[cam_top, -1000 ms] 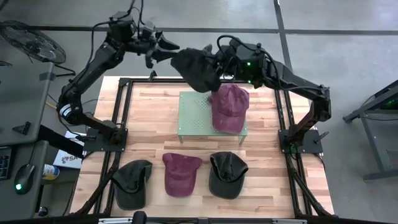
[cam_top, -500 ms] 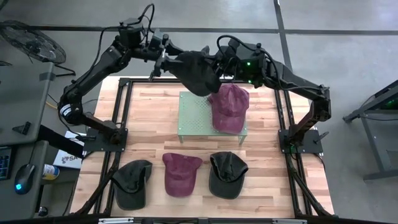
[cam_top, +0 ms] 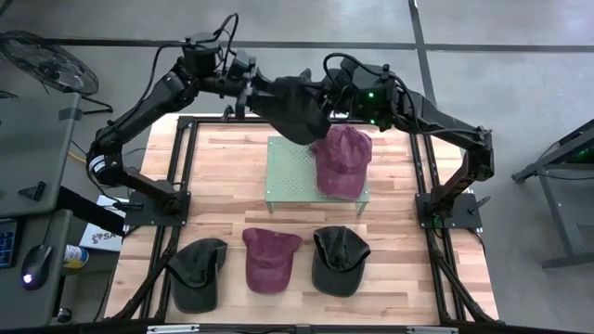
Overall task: Pick & Place hat
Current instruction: Adjust the black cap on the shelf
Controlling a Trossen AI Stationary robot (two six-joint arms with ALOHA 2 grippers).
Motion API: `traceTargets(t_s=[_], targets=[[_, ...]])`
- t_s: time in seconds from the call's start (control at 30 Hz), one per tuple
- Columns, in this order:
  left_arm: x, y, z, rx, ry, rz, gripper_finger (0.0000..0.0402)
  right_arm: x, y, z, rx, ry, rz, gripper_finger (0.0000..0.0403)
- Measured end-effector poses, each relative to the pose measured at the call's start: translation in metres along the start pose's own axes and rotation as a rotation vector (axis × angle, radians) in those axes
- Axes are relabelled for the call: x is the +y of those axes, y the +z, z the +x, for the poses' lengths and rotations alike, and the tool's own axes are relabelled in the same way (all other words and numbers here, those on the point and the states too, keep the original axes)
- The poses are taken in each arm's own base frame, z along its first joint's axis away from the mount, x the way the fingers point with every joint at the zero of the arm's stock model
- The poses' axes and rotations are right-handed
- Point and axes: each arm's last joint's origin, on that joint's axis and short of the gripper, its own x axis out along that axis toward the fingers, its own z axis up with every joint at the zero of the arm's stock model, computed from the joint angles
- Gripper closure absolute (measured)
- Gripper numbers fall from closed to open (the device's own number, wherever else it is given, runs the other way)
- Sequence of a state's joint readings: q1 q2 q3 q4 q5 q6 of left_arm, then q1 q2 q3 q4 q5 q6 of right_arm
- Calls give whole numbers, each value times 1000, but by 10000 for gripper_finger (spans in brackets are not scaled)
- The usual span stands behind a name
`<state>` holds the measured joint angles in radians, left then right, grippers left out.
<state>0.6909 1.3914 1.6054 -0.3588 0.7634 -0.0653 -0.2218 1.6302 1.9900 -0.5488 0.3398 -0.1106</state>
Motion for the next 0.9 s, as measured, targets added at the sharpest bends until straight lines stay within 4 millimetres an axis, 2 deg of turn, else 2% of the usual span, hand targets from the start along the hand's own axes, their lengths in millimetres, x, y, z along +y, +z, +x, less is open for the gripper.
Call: traceTargets(t_s=[0.27,0.57,0.9], targets=[[-8,-2,8,11,33,-52,387,-1,-1,0,9,-19,-4,402],[-11,-2,7,23,-89,-58,398,0,-7,-1,69,-13,-27,400],[-16,-14,5,122,-247,-118,400,-8,-4,-22,102,-7,-60,335]])
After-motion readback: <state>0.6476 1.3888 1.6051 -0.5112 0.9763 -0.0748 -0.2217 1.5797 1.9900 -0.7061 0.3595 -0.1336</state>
